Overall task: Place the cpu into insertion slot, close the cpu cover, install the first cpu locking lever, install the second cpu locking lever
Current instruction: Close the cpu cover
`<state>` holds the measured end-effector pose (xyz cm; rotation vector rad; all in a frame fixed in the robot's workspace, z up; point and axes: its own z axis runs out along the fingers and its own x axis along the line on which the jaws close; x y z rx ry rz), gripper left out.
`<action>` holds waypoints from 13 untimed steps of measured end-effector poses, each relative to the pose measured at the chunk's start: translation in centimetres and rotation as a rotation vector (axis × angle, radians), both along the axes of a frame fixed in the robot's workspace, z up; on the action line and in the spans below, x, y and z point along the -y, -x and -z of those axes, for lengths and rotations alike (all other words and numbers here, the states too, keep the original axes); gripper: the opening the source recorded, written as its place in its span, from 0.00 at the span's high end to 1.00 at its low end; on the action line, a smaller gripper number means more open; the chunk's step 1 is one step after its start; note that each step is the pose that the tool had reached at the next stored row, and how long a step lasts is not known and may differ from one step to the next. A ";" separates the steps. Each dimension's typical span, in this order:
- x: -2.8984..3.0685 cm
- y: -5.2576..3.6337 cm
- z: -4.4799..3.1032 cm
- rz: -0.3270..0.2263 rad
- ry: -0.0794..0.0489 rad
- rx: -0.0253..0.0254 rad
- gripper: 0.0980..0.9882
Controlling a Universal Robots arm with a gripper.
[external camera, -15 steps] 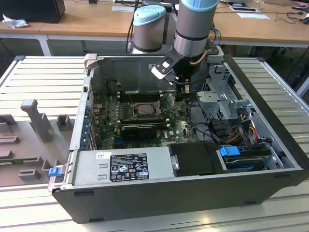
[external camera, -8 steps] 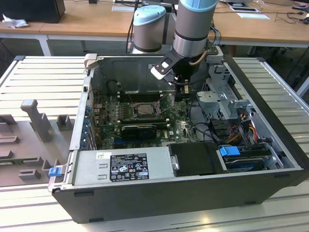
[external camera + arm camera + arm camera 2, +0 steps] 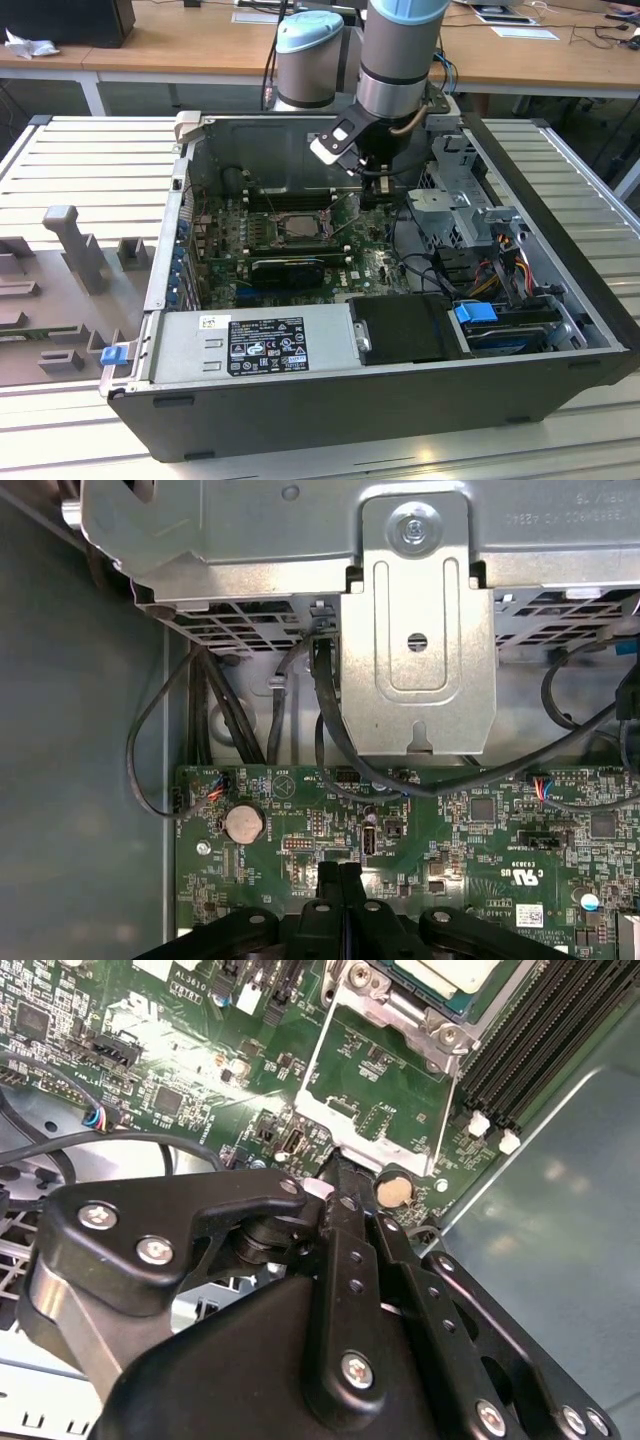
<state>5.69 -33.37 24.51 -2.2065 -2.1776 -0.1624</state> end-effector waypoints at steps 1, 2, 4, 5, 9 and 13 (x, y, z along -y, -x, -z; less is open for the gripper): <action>0.00 0.04 0.00 0.000 0.000 0.0000 0.99; 0.00 0.05 0.00 0.000 0.000 0.0000 0.99; 0.00 0.13 0.00 0.000 0.000 0.0000 0.99; 0.00 0.16 0.00 0.000 0.000 0.0000 0.99; 0.00 0.53 0.00 0.000 0.000 0.0000 0.99; 0.00 1.36 0.00 0.000 0.000 0.0000 0.99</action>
